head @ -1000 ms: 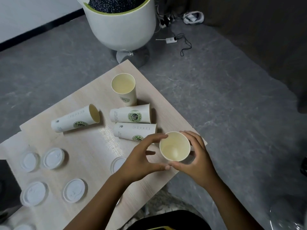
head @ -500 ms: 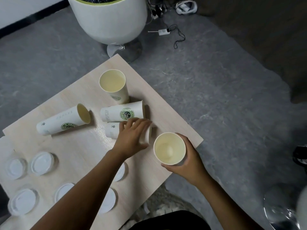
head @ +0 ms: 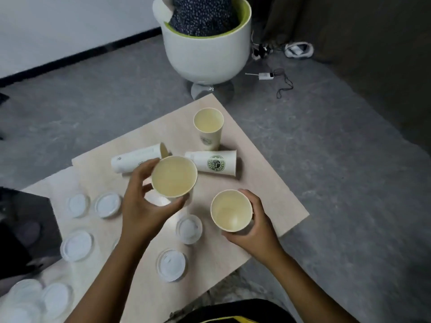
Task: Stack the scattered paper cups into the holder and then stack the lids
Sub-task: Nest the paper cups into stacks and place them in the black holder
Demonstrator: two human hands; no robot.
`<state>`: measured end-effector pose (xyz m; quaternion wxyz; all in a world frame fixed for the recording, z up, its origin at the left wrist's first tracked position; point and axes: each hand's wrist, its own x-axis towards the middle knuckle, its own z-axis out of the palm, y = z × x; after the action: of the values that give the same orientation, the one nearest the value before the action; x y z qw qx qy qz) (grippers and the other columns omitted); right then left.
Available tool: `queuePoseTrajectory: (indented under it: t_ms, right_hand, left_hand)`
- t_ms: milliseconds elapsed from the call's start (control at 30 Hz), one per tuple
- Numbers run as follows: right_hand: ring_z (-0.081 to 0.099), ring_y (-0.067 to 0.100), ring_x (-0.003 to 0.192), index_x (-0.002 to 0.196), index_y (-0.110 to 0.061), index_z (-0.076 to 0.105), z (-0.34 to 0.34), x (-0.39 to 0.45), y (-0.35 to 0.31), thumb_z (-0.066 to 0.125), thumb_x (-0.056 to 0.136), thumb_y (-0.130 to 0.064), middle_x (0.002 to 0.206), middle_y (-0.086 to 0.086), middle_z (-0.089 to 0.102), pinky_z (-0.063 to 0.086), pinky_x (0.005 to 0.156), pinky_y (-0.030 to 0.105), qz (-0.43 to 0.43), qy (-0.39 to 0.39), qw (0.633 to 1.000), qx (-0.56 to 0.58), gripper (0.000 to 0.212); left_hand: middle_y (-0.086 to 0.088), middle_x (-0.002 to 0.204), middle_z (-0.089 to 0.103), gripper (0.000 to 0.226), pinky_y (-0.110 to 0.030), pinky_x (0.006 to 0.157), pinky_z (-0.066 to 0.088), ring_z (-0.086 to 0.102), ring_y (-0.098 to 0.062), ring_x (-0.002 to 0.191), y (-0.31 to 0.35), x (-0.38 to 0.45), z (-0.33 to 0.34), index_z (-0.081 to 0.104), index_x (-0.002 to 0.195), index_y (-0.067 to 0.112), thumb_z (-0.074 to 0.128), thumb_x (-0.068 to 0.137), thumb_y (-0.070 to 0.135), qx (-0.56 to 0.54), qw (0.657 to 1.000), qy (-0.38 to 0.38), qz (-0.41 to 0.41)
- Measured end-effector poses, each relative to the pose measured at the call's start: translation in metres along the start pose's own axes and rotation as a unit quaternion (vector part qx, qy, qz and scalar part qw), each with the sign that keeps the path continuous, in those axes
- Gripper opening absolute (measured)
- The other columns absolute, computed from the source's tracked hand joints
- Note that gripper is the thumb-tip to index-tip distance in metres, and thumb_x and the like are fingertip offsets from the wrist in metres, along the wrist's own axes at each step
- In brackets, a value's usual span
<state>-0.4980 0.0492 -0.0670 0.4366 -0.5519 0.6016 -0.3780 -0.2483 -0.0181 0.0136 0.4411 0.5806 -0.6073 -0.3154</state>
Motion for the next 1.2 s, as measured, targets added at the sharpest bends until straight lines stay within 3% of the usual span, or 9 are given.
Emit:
queuePoseTrajectory:
  t_ms: [100,233,333,433,600,733,833,1000,1200]
  right_hand:
    - [0.051,-0.011,0.128,0.140,-0.047,0.039,0.023,-0.001,-0.005,0.098,0.065,-0.016,0.137,-0.040,0.050,0.041,0.098,0.006,-0.001,-0.013,1.000,-0.003,0.100]
    - [0.059,-0.006,0.120,0.136,-0.051,0.041,0.034,-0.010,-0.012,0.093,0.065,-0.023,0.129,-0.034,0.059,0.047,0.089,0.010,0.029,-0.013,0.999,0.015,0.093]
    - [0.055,0.000,0.127,0.148,-0.034,0.036,0.033,-0.018,-0.021,0.090,0.059,-0.037,0.137,-0.027,0.055,0.049,0.103,0.025,0.037,-0.012,0.999,-0.012,0.104]
    - [0.047,0.006,0.137,0.154,-0.043,0.027,0.026,-0.029,-0.032,0.094,0.056,-0.034,0.150,-0.019,0.045,0.048,0.111,0.043,0.030,0.017,0.999,-0.032,0.119]
    - [0.045,-0.010,0.131,0.141,-0.058,0.034,0.016,-0.046,-0.048,0.095,0.060,-0.036,0.144,-0.034,0.045,0.047,0.099,0.022,0.015,0.061,0.997,-0.041,0.103]
    - [0.052,-0.005,0.123,0.125,-0.063,0.037,0.023,-0.048,-0.053,0.096,0.065,-0.034,0.134,-0.035,0.046,0.049,0.086,0.013,0.024,0.066,0.996,-0.059,0.089]
    - [0.055,-0.011,0.117,0.126,-0.059,0.039,0.025,-0.045,-0.052,0.095,0.063,-0.036,0.134,-0.029,0.052,0.054,0.087,0.018,0.025,0.089,0.995,-0.049,0.087]
    - [0.056,0.003,0.118,0.124,-0.059,0.043,0.026,-0.042,-0.046,0.094,0.069,-0.028,0.134,-0.029,0.048,0.060,0.084,0.027,0.017,0.097,0.995,-0.032,0.081]
    - [0.055,0.009,0.120,0.130,-0.052,0.043,0.016,-0.039,-0.030,0.092,0.071,-0.025,0.140,-0.022,0.047,0.053,0.080,0.017,0.009,0.046,0.998,-0.032,0.081]
  left_hand:
    - [0.011,0.139,0.059,0.088,-0.029,0.100,0.052,0.058,-0.017,0.131,0.038,-0.022,-0.044,0.053,0.135,0.025,0.094,0.058,0.018,-0.057,0.997,0.054,0.027]
    - [0.010,0.139,0.062,0.092,-0.029,0.100,0.053,0.060,-0.022,0.131,0.069,-0.046,-0.053,0.052,0.138,0.026,0.096,0.057,0.028,-0.111,0.992,-0.003,0.064]
    - [0.014,0.142,0.061,0.095,-0.035,0.096,0.057,0.059,-0.017,0.132,0.070,-0.054,-0.039,0.053,0.140,0.032,0.101,0.058,0.024,-0.096,0.991,-0.068,0.063]
    - [0.023,0.142,0.058,0.095,-0.031,0.093,0.058,0.059,-0.011,0.129,0.067,-0.052,-0.032,0.053,0.139,0.039,0.101,0.061,0.015,-0.091,0.987,-0.103,0.081]
    - [0.035,0.135,0.056,0.091,-0.014,0.089,0.053,0.057,0.002,0.125,0.070,-0.054,-0.029,0.052,0.134,0.045,0.099,0.063,0.012,-0.095,0.979,-0.138,0.117]
    - [0.024,0.136,0.061,0.090,-0.016,0.089,0.053,0.059,-0.005,0.125,0.065,-0.064,-0.024,0.055,0.136,0.034,0.099,0.062,0.008,-0.107,0.977,-0.143,0.114]
    - [0.024,0.135,0.061,0.088,-0.016,0.089,0.053,0.059,-0.004,0.125,0.066,-0.065,-0.023,0.056,0.136,0.031,0.099,0.062,0.009,-0.108,0.977,-0.141,0.114]
    - [0.027,0.138,0.058,0.087,-0.015,0.091,0.052,0.056,-0.003,0.128,0.066,-0.062,-0.013,0.054,0.137,0.033,0.099,0.063,0.026,-0.106,0.980,-0.135,0.096]
    - [0.023,0.144,0.055,0.089,-0.033,0.101,0.054,0.052,-0.003,0.134,0.039,-0.060,0.010,0.051,0.139,0.038,0.098,0.065,0.023,-0.058,0.985,-0.149,0.059]
